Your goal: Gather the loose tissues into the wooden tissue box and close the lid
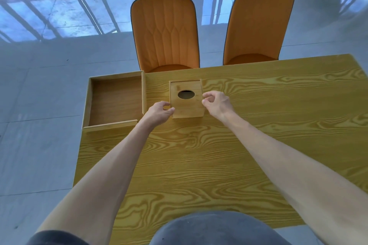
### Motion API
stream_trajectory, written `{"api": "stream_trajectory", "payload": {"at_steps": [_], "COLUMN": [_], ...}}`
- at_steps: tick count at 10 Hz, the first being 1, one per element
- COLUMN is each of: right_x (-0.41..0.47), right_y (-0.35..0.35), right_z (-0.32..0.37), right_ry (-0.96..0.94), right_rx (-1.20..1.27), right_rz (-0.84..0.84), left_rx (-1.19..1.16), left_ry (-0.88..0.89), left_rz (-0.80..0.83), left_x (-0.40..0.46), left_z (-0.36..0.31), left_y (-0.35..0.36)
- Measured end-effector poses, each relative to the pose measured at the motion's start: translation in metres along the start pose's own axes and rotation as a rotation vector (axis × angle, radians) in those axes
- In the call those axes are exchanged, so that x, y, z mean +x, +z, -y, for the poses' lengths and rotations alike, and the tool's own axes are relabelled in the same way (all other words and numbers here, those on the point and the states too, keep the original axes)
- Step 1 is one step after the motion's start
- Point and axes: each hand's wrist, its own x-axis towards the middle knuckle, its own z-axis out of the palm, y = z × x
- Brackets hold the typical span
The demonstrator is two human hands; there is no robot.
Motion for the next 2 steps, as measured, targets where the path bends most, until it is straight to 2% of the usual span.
{"api": "stream_trajectory", "payload": {"at_steps": [2], "right_x": [-0.016], "right_y": [-0.03], "right_z": [0.042], "right_ry": [-0.111], "right_rx": [-0.399], "right_rz": [0.3], "left_rx": [0.31], "left_ry": [0.104], "left_rz": [0.093], "left_x": [-0.024], "left_z": [-0.032], "left_y": [-0.025]}}
